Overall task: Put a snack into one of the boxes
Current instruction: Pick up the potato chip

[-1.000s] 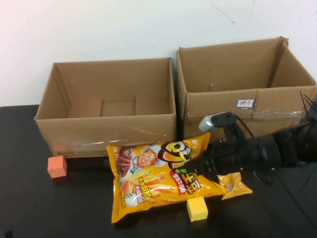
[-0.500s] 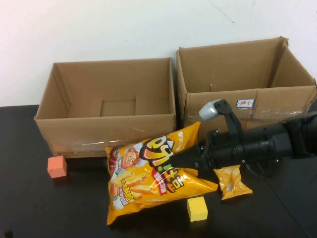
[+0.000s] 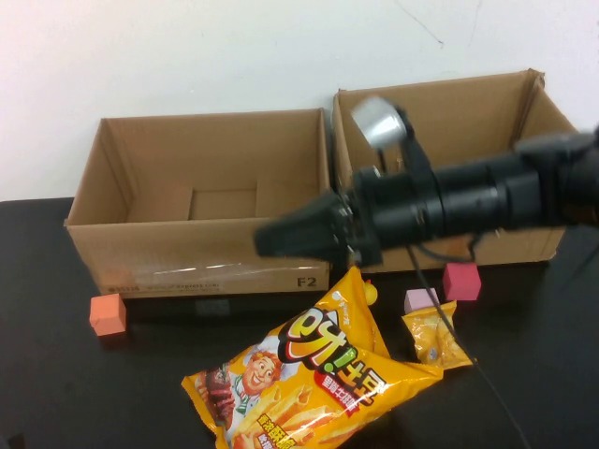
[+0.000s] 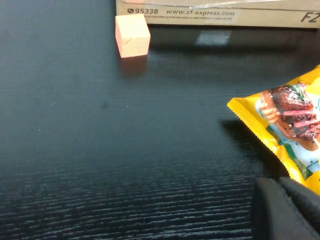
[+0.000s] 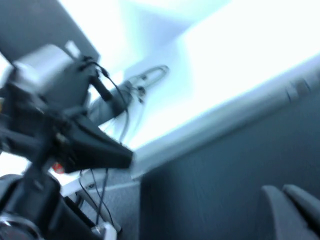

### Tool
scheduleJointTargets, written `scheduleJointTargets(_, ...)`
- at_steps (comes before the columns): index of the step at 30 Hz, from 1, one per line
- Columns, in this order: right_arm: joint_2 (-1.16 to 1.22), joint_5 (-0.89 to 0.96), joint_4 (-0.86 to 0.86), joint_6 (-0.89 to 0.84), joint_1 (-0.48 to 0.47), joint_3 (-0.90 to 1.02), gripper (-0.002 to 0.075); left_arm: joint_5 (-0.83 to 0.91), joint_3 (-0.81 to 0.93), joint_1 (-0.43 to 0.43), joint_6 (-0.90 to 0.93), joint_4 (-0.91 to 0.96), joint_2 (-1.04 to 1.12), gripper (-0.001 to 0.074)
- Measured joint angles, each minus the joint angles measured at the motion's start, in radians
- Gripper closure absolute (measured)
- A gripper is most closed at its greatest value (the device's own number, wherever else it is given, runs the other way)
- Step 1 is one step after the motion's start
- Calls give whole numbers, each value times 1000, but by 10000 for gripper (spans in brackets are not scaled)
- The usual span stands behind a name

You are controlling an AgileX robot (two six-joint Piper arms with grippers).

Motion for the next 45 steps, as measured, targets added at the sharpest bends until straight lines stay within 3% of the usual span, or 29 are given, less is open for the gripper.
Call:
scheduleJointTargets(5, -18, -8, -112, 113, 23, -109, 720, 0, 0, 0, 0, 0, 0, 738)
scheduleJointTargets(10, -27, -175, -550, 466, 25, -127, 688, 0, 0, 0, 0, 0, 0, 737)
scheduleJointTargets(13, -27, -201, -822, 616, 28, -127, 538, 0, 0, 0, 0, 0, 0, 737)
scheduleJointTargets(18, 14, -266, -998, 741, 46, -127, 139, -1, 0, 0, 0, 0, 0, 738)
scheduleJointTargets(21, 69, -331, -998, 780, 49, -127, 66, -1, 0, 0, 0, 0, 0, 738)
scheduleJointTargets(27, 177, -368, -890, 817, 49, -127, 38, -2, 0, 0, 0, 0, 0, 738)
scheduleJointTargets(33, 247, -362, -836, 825, 49, -131, 39, -2, 0, 0, 0, 0, 0, 738)
scheduleJointTargets(35, 254, -354, -818, 827, 49, -135, 85, -2, 0, 0, 0, 0, 0, 737)
scheduleJointTargets(38, 254, -345, -794, 827, 49, -135, 256, -2, 0, 0, 0, 0, 0, 738)
scheduleJointTargets(42, 254, -331, -725, 829, 49, -135, 556, -2, 0, 0, 0, 0, 0, 737)
scheduleJointTargets(45, 254, -300, -665, 809, 49, -135, 656, -2, 0, 0, 0, 0, 0, 737)
